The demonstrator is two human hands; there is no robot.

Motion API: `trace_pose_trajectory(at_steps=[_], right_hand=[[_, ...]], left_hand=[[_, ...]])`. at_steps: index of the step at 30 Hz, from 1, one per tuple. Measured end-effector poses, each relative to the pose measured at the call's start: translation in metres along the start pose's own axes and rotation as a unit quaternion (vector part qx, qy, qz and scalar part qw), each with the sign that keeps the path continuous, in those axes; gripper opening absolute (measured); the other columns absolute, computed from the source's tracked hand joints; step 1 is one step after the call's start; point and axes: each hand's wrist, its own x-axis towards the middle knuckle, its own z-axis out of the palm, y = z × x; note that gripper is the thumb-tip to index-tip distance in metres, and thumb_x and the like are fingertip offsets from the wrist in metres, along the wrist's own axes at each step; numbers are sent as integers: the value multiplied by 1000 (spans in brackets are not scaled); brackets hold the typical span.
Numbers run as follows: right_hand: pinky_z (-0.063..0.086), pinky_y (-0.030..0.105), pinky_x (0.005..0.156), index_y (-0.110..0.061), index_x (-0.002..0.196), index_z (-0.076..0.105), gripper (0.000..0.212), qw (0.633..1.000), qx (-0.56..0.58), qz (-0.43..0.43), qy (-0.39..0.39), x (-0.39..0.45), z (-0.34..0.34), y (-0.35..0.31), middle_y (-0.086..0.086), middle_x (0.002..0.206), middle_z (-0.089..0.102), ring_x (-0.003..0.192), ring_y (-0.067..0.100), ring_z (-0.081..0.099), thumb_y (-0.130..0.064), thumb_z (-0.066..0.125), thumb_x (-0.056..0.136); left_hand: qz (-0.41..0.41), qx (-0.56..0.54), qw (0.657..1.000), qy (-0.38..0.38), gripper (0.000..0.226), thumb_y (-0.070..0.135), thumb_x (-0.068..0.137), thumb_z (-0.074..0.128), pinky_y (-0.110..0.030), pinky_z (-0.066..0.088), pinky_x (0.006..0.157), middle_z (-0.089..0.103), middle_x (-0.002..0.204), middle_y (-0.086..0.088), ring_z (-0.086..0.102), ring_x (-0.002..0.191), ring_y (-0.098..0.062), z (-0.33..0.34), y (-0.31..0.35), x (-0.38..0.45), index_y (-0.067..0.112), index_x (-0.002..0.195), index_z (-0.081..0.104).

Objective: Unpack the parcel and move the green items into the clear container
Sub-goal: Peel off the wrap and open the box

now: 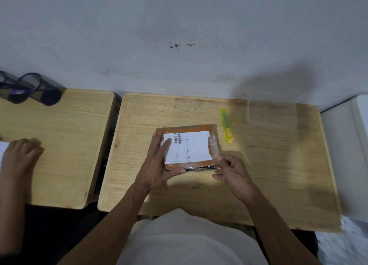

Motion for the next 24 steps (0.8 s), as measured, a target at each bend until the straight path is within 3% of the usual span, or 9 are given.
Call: trace_pose_trajectory(at_steps=[4,7,8,10,13,15,17,20,24], right_hand=[[60,35,82,-7,103,62,29,999,-35,-7,16,-2,3,3,6,83,51,78,14,56,-32,50,99],[60,36,79,-10,102,60,28,999,-52,-4,16,-5,4,2,7,86,52,78,17,57,-35,48,100],[60,34,75,-12,102,60,27,998,-59,-4,12,-6,4,1,11,91,55,80,21,59,-36,47,100],[60,32,69,-15,103,59,25,997,-73,-9,1,-6,1,-2,18,104,59,85,30,62,-37,46,100],[61,40,72,-14,103,57,24,997,-78,-16,-15,-6,1,-6,21,100,58,79,27,56,-35,45,101],[58,51,81,-13,101,56,26,994,-98,-39,3,-5,5,-4,7,86,54,76,19,52,-37,45,100],[54,55,85,-15,97,56,26,991,-116,-61,27,-5,7,0,-2,82,55,76,16,54,-38,45,100],[55,56,81,-13,99,57,29,994,-95,-50,32,-8,8,2,1,84,57,75,18,55,-39,46,99],[55,55,84,-17,94,60,24,995,-80,-44,44,-8,10,6,1,85,62,77,17,57,-39,50,98]], left_hand=[[-91,-74,992,44,102,65,72,79,-35,46,109,16,168,10,16,148,11,-11,15,-15,34,156,30],[-100,-96,989,57,84,53,74,86,-34,60,92,49,152,9,48,136,0,-20,26,-20,33,144,45],[-95,-110,987,63,71,45,75,88,-23,60,81,59,134,14,58,120,0,-22,30,-21,31,134,50],[-92,-133,984,69,60,31,76,90,-8,49,71,63,112,24,60,100,6,-25,37,-23,29,123,52],[-115,-170,976,76,67,33,76,89,-6,48,83,62,113,39,59,112,10,-27,41,-25,38,131,51],[-150,-191,966,86,76,39,73,87,-2,44,92,52,117,55,48,118,23,-27,42,-26,52,135,46],[-178,-216,956,90,81,43,71,85,-5,44,97,50,120,55,45,121,24,-26,43,-26,57,137,41],[-214,-257,939,82,83,32,75,87,-18,48,105,61,131,32,53,130,5,-26,39,-30,40,147,45],[-251,-289,915,124,69,14,78,85,-14,48,103,67,113,38,59,120,10,-24,42,-33,23,140,56]])
